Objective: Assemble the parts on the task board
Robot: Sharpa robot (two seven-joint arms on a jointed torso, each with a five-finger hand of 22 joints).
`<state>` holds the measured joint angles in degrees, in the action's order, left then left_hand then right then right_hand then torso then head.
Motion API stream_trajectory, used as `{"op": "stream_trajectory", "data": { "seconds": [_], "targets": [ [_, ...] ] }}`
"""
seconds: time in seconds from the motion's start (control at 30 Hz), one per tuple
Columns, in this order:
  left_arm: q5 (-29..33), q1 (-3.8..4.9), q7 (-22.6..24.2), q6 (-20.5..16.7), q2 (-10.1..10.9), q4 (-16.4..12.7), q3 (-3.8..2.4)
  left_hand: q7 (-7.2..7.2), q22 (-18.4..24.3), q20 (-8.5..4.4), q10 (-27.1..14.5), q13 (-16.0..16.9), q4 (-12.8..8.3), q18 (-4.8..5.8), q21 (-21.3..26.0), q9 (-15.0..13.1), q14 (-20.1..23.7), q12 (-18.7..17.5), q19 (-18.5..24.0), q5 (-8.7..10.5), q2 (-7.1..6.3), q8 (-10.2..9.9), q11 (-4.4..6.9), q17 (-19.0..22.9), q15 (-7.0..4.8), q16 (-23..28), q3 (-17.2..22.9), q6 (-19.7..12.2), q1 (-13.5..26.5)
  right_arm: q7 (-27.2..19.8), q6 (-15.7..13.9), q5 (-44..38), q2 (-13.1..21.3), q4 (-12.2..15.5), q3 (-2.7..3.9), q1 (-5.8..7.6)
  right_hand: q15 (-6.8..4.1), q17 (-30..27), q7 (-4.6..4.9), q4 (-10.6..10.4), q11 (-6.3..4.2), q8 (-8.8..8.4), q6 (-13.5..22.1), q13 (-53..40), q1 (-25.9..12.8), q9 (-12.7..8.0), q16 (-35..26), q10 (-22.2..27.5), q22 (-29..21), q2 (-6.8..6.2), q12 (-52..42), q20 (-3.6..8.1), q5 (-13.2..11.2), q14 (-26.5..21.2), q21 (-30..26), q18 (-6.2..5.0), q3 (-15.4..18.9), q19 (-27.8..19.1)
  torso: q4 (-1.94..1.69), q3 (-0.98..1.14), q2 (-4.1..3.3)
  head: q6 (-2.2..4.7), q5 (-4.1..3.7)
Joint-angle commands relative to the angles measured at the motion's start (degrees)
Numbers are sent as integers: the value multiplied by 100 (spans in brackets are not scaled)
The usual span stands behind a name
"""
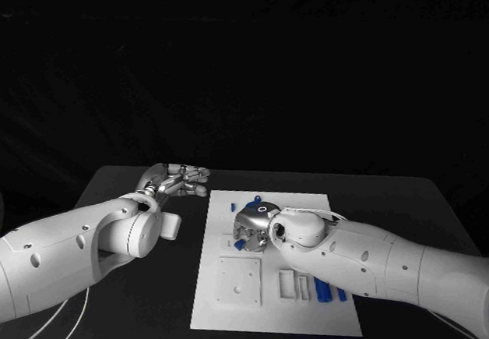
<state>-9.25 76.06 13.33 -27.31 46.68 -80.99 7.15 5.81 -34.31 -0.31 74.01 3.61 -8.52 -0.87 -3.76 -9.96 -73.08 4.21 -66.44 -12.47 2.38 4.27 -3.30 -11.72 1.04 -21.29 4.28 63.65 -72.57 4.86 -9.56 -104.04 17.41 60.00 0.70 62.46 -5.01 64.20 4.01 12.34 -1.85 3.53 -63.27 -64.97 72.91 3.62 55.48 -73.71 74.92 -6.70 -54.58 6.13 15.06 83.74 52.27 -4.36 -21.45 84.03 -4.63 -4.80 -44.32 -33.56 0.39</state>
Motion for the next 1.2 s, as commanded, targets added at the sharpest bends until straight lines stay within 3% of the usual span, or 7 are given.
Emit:
{"op": "stream_trajectory", "data": {
  "seconds": [0.03, 0.23, 0.67, 0.93, 1.2],
  "targets": [
    [64, 7, 38, -16, -3, -7, -4, -14, 5, 20, -8, -8, 6, -50, -30, -1, 8, -8, 2, -15, 6, 29, -6, 10, 14, 35, -17, -24, -35, -31, 24, -10, -7, -13, -2, -9, -22, 10, -2, -2, 1, 5, -44, -8, -65, 9, 34, 15, 680, 17, -24, 14, -50, 0, 33, 74, -32, 171, -1, 1, -3, -8, -14],
    [66, 8, 18, -11, -2, 13, -4, -14, 25, 20, -9, -8, 12, -49, -31, -4, 8, -8, 1, -18, 5, 31, -6, 11, 14, 38, -13, -27, -43, -27, 43, -2, -39, -64, -3, -31, -19, 17, -1, -61, 8, 3, -83, -13, -77, 8, 35, 17, 678, 18, -24, 10, -66, -1, 33, 68, 56, 170, 3, 5, -5, -18, -19],
    [67, 11, -35, 1, 8, 18, -3, -9, 46, 22, -18, -8, 23, -47, -31, -4, 14, -11, 5, -7, 3, 29, -10, 13, 18, 45, -11, -37, -49, -15, 136, 30, -43, -114, -29, -68, -19, 11, 3, -163, 16, 3, -17, 4, -72, 7, 9, 34, 677, 8, 7, 8, 40, -2, 18, 67, 353, 169, 0, -14, 5, -32, -15],
    [67, 11, -75, 17, 8, 17, -3, -8, 63, 24, -25, -8, 40, -47, -31, -5, 16, -10, 6, 4, 5, 30, -13, 15, 20, 50, -11, -41, -50, -10, 143, 41, -57, -142, -52, -104, -15, 13, 8, -206, 23, 5, -21, 5, -70, 9, 4, 36, 676, 37, 11, 8, 66, 1, 10, 69, 459, 171, -9, -13, 6, -27, -18],
    [67, 12, -121, 41, 15, 15, -2, -8, 70, 25, -25, -8, 49, -48, -32, -6, 16, -10, 6, 6, 7, 30, -14, 16, 21, 52, -11, -44, -49, 32, 162, 33, -43, -164, -66, -112, 25, 21, 49, -229, 80, 4, -196, -1, -91, 11, 12, 42, 676, 76, 0, -25, 87, 2, 7, 52, 433, 174, 5, -7, 5, -38, -16]
  ]
}}
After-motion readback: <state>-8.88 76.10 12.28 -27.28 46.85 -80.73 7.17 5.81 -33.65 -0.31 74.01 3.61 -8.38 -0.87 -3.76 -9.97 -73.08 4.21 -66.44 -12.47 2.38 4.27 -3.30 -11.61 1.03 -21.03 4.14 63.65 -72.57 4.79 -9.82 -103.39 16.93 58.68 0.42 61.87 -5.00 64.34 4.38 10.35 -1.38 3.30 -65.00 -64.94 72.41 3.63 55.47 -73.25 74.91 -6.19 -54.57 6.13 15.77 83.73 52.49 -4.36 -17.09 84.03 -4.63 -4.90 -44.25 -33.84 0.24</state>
